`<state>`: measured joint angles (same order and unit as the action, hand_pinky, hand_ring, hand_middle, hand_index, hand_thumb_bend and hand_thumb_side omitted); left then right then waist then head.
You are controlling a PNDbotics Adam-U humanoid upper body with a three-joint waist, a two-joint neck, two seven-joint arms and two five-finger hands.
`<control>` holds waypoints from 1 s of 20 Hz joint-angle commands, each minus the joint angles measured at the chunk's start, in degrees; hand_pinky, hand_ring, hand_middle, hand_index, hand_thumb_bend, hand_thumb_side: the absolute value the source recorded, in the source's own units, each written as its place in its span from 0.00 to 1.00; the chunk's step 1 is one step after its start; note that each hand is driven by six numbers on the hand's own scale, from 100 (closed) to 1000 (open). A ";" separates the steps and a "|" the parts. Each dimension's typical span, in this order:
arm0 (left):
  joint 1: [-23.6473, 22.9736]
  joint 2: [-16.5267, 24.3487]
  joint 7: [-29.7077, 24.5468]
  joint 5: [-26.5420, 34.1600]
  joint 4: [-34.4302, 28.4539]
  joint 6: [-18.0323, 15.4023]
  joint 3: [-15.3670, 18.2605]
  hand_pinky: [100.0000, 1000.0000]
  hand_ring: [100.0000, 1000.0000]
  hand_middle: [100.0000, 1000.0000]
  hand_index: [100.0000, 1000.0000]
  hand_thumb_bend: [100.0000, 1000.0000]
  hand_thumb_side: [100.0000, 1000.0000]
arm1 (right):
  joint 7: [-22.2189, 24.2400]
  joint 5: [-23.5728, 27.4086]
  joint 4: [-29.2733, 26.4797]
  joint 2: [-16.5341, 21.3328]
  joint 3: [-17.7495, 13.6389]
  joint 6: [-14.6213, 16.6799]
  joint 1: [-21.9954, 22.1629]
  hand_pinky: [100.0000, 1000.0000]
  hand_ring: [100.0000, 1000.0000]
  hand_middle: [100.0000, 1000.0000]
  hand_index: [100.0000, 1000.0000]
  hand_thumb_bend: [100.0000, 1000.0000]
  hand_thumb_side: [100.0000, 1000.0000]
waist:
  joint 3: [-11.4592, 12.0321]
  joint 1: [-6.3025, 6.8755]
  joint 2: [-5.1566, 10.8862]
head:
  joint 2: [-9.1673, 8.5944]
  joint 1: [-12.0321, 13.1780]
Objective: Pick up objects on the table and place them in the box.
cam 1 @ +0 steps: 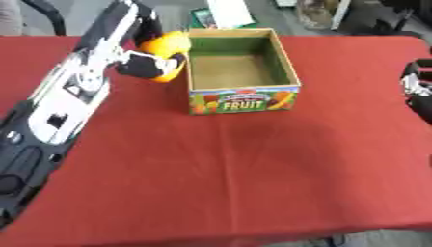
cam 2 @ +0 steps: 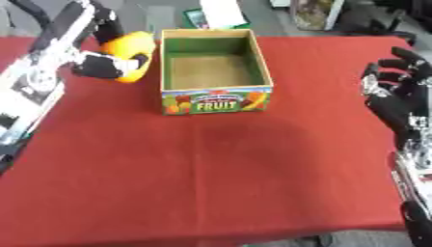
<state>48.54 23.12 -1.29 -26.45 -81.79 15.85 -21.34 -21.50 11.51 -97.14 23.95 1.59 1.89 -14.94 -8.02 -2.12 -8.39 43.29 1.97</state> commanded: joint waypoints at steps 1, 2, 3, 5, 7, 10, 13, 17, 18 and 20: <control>3.71 -3.58 2.64 -3.23 8.08 -1.88 1.76 0.41 0.34 0.22 0.33 0.44 0.00 | 0.64 0.49 -0.53 0.69 0.19 0.05 -1.18 0.59 0.58 0.60 0.79 0.10 0.01 | -0.92 0.09 0.39 | -0.36 0.82; 4.52 -4.77 3.53 -3.91 10.95 -2.97 2.28 0.42 0.34 0.22 0.33 0.45 0.00 | 0.76 0.49 -0.49 0.63 0.30 -0.01 -1.30 0.59 0.58 0.60 0.79 0.09 0.01 | -1.34 0.12 0.26 | -0.50 0.98; 5.40 -6.17 4.83 -4.43 14.07 -4.27 3.09 0.43 0.34 0.22 0.33 0.45 0.00 | 0.90 0.51 -0.46 0.52 0.46 -0.06 -1.43 0.59 0.58 0.60 0.79 0.08 0.00 | -1.85 0.13 0.08 | -0.66 1.20; 6.80 -8.38 7.43 -5.91 20.00 -6.53 4.53 0.43 0.35 0.23 0.34 0.45 0.00 | 1.16 0.60 -0.44 0.27 0.75 -0.08 -1.69 0.59 0.58 0.60 0.79 0.09 0.01 | -2.79 0.12 -0.23 | -0.93 1.56; 7.88 -10.06 9.66 -7.34 25.09 -8.49 5.96 0.44 0.35 0.23 0.34 0.45 0.00 | 1.46 0.62 -0.44 0.10 1.02 -0.11 -2.02 0.59 0.58 0.60 0.79 0.10 0.01 | -3.82 0.17 -0.54 | -1.16 1.98; 9.11 -11.59 12.34 -9.41 30.61 -10.76 7.80 0.47 0.41 0.32 0.42 0.54 0.00 | 1.83 0.69 -0.44 -0.15 1.34 -0.14 -2.42 0.59 0.58 0.60 0.79 0.10 0.01 | -5.31 0.28 -0.93 | -1.55 2.49; 9.66 -12.02 13.07 -11.31 32.44 -12.87 8.29 0.52 0.51 0.45 0.54 0.84 0.00 | 1.89 0.76 -0.36 -0.24 1.34 -0.14 -2.41 0.59 0.58 0.60 0.79 0.10 0.01 | -6.03 0.32 -1.14 | -1.69 2.51; 9.48 -11.72 12.84 -12.64 31.13 -15.04 8.04 0.59 0.62 0.56 0.64 1.00 0.29 | 1.80 0.81 -0.31 -0.30 1.23 -0.07 -2.34 0.59 0.58 0.60 0.79 0.09 0.01 | -5.68 0.34 -1.15 | -1.52 2.31; 9.35 -11.63 12.87 -12.62 30.56 -15.36 8.00 0.60 0.63 0.58 0.65 1.00 0.32 | 1.81 0.81 -0.28 -0.31 1.23 -0.06 -2.33 0.59 0.58 0.60 0.79 0.09 0.01 | -5.49 0.34 -1.12 | -1.46 2.27; 9.08 -11.35 13.09 -11.90 29.22 -15.74 7.89 0.61 0.65 0.59 0.66 1.00 0.38 | 1.83 0.79 -0.22 -0.37 1.22 -0.04 -2.26 0.59 0.58 0.60 0.79 0.09 0.01 | -5.06 0.32 -1.00 | -1.40 2.13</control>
<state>56.51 10.91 11.66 -38.29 -50.88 0.61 -13.63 -19.76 11.74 -96.81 22.88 3.20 1.69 -16.62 -12.97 -1.64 -10.29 42.20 4.27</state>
